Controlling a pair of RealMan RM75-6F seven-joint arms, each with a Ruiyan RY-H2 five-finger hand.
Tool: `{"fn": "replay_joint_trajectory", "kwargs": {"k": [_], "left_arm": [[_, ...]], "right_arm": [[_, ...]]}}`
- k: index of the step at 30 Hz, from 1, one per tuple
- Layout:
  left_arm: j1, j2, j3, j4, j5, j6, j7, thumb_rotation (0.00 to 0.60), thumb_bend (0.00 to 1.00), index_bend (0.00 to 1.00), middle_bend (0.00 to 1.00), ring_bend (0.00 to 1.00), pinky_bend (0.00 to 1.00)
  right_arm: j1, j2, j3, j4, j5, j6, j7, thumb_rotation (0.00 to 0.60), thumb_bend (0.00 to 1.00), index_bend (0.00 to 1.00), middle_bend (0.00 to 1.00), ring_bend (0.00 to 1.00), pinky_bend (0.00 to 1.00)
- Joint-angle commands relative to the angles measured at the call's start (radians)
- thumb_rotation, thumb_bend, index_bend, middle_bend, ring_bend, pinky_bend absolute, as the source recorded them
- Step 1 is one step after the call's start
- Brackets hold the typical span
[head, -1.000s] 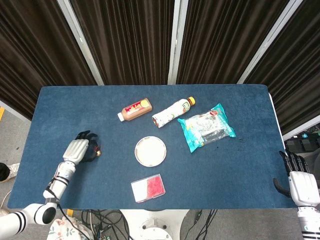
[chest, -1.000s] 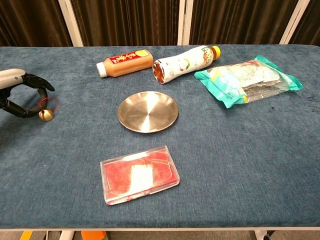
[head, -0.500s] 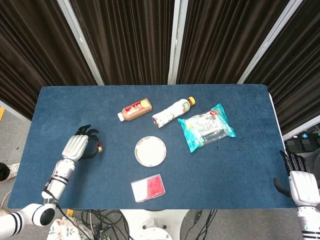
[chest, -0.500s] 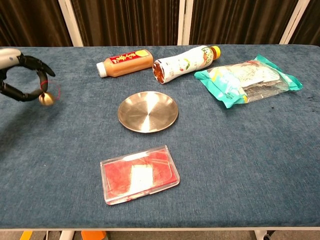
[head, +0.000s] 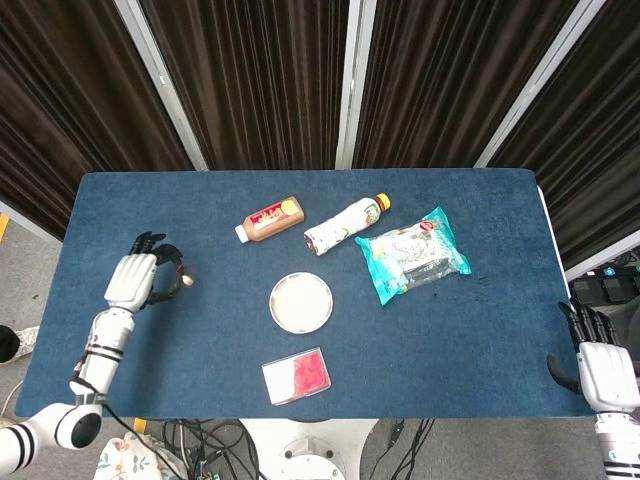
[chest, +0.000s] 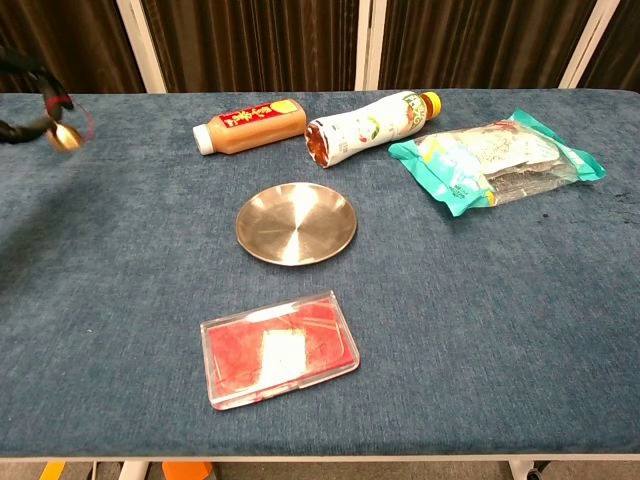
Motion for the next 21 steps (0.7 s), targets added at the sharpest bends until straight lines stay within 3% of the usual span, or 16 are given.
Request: {"fn": "replay_joint_trajectory", "kwargs": {"k": [1,3,4,5,7,8,10,13,16,19,21], "left_arm": [[0.023,0.029,-0.036,-0.129,-0.085,-0.061,-0.037,0.600,0.50,0.80,0.33,0.10,0.01],[0.011,0.014,0.004,-0.009,0.015,0.051,0.218,0.600,0.50,0.80,0.32,0.10,0.00],[0.015,-0.025,0.007,0.013,0.019,0.095,0.270,0.600,0.49,0.80,0.32,0.10,0.00],[0.022,-0.027,-0.007,-0.049,-0.024,0.054,0.167,0.600,0.48,0.80,0.32,0.10,0.01],[0.025,0.060,-0.041,-0.185,-0.099,-0.098,-0.090,0.600,0.48,0.80,0.32,0.10,0.00],[0.019,0.074,-0.024,-0.141,-0.062,-0.066,0.003,0.600,0.49,0.80,0.31,0.10,0.00],[0.018,0.010,0.012,-0.032,0.018,0.076,0.261,0.600,0.47,0.81,0.31,0.09,0.00],[0.032,0.037,-0.012,-0.168,-0.068,-0.027,0.027,0.600,0.46,0.81,0.32,0.09,0.00],[0.026,-0.036,0.037,-0.018,0.041,0.106,0.278,0.600,0.46,0.80,0.31,0.09,0.00],[0.039,-0.061,0.035,-0.071,-0.007,0.049,0.107,0.600,0.46,0.80,0.31,0.09,0.00],[0.039,-0.071,0.045,-0.033,0.007,0.057,0.123,0.600,0.46,0.80,0.31,0.09,0.00]], "right_arm": [[-0.001,0.002,0.005,0.003,0.011,-0.002,0.002,0.600,0.29,0.00,0.00,0.00,0.00],[0.000,0.002,0.005,0.003,0.012,-0.005,0.004,0.600,0.29,0.00,0.00,0.00,0.00],[0.001,0.001,0.004,0.003,0.009,-0.005,0.004,0.600,0.29,0.00,0.00,0.00,0.00],[0.001,0.000,0.002,0.003,0.007,-0.005,0.004,0.600,0.29,0.00,0.00,0.00,0.00],[0.000,-0.003,0.000,0.005,0.006,-0.006,0.004,0.600,0.29,0.00,0.00,0.00,0.00],[0.000,-0.003,0.000,0.006,0.007,-0.007,0.005,0.600,0.29,0.00,0.00,0.00,0.00],[0.001,-0.004,0.002,0.010,0.010,-0.009,0.008,0.600,0.29,0.00,0.00,0.00,0.00],[0.002,-0.005,0.002,0.015,0.014,-0.015,0.011,0.600,0.29,0.00,0.00,0.00,0.00],[0.003,-0.008,0.001,0.016,0.012,-0.016,0.012,0.600,0.29,0.00,0.00,0.00,0.00],[0.002,-0.007,0.001,0.018,0.015,-0.017,0.012,0.600,0.29,0.00,0.00,0.00,0.00],[0.001,-0.006,0.002,0.018,0.018,-0.017,0.014,0.600,0.29,0.00,0.00,0.00,0.00]]}}
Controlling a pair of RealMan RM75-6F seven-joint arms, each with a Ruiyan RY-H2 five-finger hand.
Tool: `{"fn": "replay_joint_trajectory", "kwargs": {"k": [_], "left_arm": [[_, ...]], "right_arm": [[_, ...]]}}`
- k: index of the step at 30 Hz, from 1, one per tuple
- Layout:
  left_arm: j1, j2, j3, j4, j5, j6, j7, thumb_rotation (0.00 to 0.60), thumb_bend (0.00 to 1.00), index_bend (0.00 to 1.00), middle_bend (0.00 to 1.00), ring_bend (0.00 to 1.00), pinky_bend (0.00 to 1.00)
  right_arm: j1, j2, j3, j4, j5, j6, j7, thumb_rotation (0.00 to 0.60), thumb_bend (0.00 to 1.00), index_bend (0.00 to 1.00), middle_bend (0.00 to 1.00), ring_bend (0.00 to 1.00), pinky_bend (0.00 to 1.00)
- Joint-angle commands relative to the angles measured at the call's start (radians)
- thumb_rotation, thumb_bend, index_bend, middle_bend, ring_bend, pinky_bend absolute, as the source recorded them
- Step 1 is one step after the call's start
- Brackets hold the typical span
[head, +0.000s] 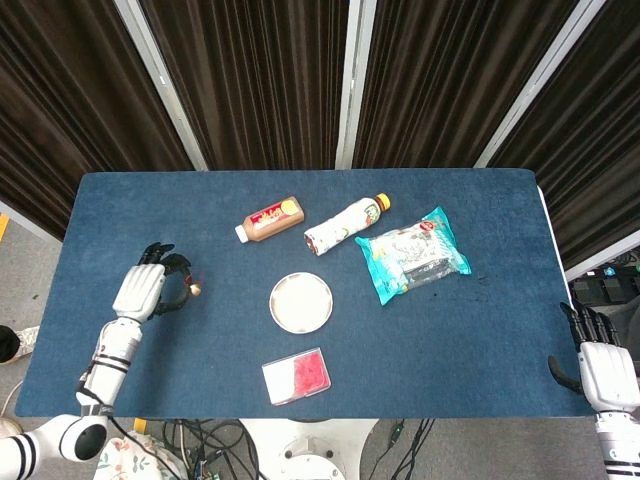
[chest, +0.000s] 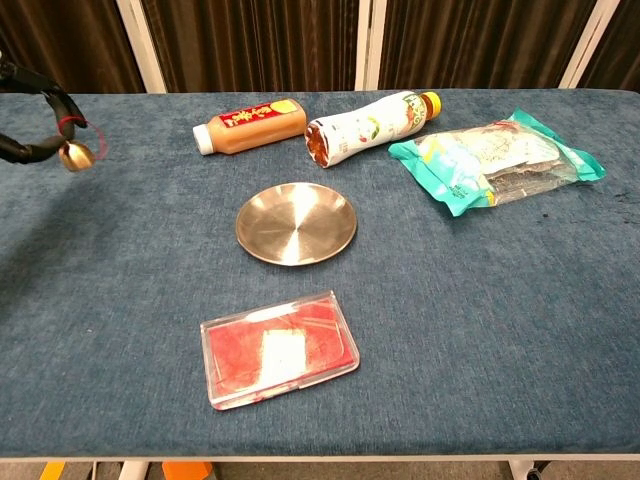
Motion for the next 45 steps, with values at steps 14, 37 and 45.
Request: {"fn": "replay_joint_trajectory", "kwargs": {"k": [14,37,45], "left_arm": [[0.029,-0.216,0.071,0.254,0.106,0.119,0.084,0.600,0.45,0.80,0.31,0.09,0.00],[0.022,-0.332,0.077,0.455,0.132,0.131,0.162,0.600,0.45,0.79,0.31,0.09,0.00],[0.027,-0.345,0.078,0.486,0.131,0.130,0.183,0.600,0.45,0.77,0.30,0.09,0.00]], "right_arm": [[0.003,-0.009,-0.001,0.016,0.006,-0.014,0.009,0.600,0.29,0.00,0.00,0.00,0.00],[0.001,-0.005,0.001,0.012,0.001,-0.005,0.011,0.600,0.29,0.00,0.00,0.00,0.00],[0.002,-0.004,0.001,0.009,0.000,-0.006,0.009,0.600,0.29,0.00,0.00,0.00,0.00]]}}
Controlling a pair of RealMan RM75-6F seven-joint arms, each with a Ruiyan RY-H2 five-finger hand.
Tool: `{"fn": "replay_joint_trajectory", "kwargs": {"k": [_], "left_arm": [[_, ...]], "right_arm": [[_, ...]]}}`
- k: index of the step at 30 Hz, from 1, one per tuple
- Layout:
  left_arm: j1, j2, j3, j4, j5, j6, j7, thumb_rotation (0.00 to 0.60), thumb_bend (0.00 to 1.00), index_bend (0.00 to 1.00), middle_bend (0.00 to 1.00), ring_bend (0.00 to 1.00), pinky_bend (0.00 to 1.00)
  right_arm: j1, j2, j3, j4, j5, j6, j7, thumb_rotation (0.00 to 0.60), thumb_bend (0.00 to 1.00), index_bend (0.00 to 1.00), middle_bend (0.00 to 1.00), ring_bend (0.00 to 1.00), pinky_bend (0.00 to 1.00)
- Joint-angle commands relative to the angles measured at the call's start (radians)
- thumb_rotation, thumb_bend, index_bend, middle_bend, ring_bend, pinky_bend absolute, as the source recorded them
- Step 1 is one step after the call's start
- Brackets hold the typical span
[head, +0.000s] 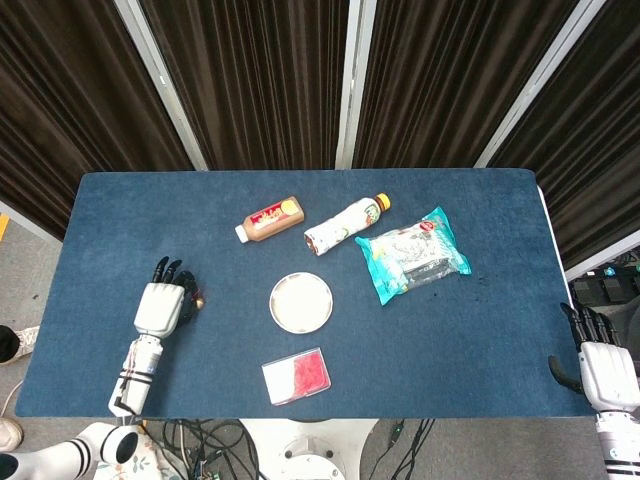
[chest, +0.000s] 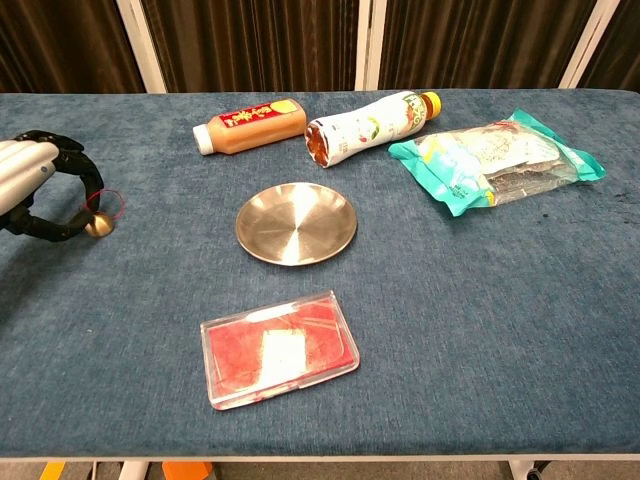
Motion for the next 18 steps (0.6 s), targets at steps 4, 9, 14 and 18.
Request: {"fn": "replay_joint_trajectory", "kwargs": {"k": [4,9,14,18], "left_arm": [[-0.001,0.010,0.017,0.012,0.034,0.005,-0.019,0.600,0.39,0.64,0.27,0.09,0.00],[0.004,0.031,0.012,-0.013,0.038,0.013,-0.034,0.600,0.31,0.38,0.23,0.06,0.00],[0.033,0.100,-0.013,-0.109,0.042,0.088,-0.031,0.600,0.29,0.27,0.21,0.05,0.00],[0.090,0.203,-0.014,-0.252,0.042,0.164,-0.029,0.600,0.28,0.18,0.18,0.03,0.00]], "right_arm": [[-0.001,0.001,0.000,-0.001,-0.002,0.003,0.000,0.600,0.29,0.00,0.00,0.00,0.00],[-0.003,0.003,0.000,-0.003,-0.003,0.008,0.000,0.600,0.29,0.00,0.00,0.00,0.00],[-0.004,0.008,0.001,-0.012,-0.014,0.020,-0.005,0.600,0.29,0.00,0.00,0.00,0.00],[-0.003,0.010,0.000,-0.025,-0.023,0.027,-0.009,0.600,0.29,0.00,0.00,0.00,0.00]]}}
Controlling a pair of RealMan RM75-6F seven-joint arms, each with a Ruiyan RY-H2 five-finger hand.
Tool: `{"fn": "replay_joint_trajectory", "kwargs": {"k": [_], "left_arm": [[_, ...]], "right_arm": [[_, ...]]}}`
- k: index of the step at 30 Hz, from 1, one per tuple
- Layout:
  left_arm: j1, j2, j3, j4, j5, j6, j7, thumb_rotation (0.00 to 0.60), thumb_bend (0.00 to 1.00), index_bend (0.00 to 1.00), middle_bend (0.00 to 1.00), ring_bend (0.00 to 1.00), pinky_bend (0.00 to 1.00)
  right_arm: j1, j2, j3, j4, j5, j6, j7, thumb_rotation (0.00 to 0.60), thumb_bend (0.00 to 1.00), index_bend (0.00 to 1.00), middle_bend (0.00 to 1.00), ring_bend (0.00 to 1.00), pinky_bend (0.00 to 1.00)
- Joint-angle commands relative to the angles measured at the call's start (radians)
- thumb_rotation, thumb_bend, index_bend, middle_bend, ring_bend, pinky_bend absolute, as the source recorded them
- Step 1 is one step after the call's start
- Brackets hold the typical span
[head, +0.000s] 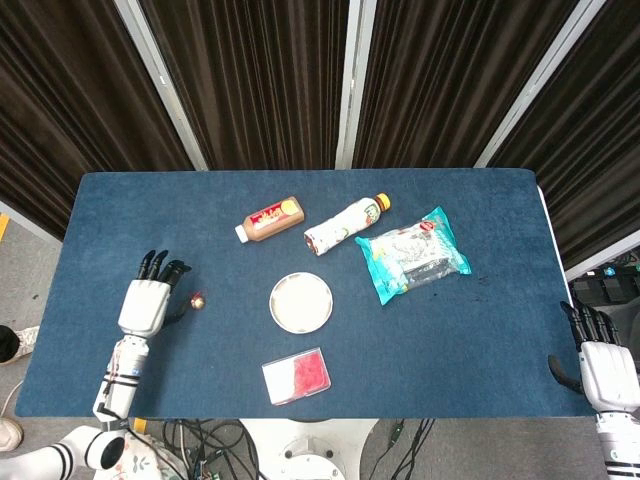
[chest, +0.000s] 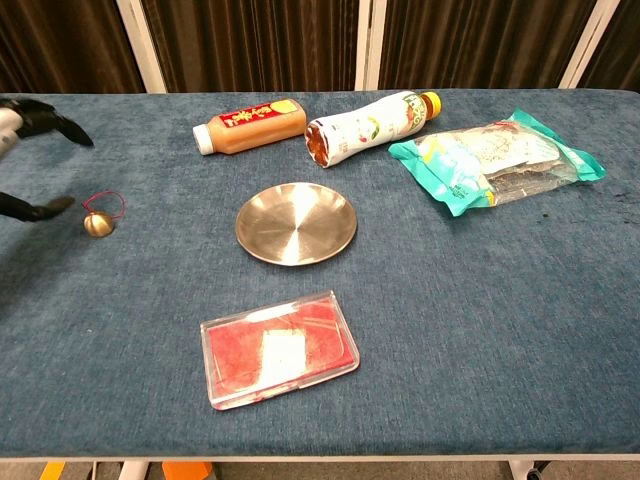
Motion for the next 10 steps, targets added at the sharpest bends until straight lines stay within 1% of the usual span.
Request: {"fn": "replay_joint_trajectory", "kwargs": {"k": [1,4,6,10], "left_arm": [[0.075,0.130,0.000,-0.163,0.005,0.095,-0.002,0.600,0.27,0.17,0.17,0.03,0.00],[0.130,0.218,0.024,-0.234,0.015,0.144,-0.021,0.600,0.23,0.16,0.16,0.02,0.00],[0.157,0.263,0.038,-0.255,0.019,0.161,-0.033,0.600,0.21,0.16,0.16,0.02,0.00],[0.200,0.345,0.061,-0.280,-0.001,0.150,-0.098,0.600,0.19,0.15,0.14,0.02,0.00]], "right_arm": [[0.001,0.001,0.000,-0.008,-0.009,0.007,-0.003,0.600,0.29,0.00,0.00,0.00,0.00],[0.001,-0.001,-0.003,-0.013,-0.021,0.014,-0.009,0.600,0.29,0.00,0.00,0.00,0.00],[0.001,-0.002,-0.004,-0.015,-0.028,0.019,-0.014,0.600,0.28,0.00,0.00,0.00,0.00],[-0.002,-0.004,-0.008,-0.021,-0.044,0.037,-0.028,0.600,0.28,0.00,0.00,0.00,0.00]]}}
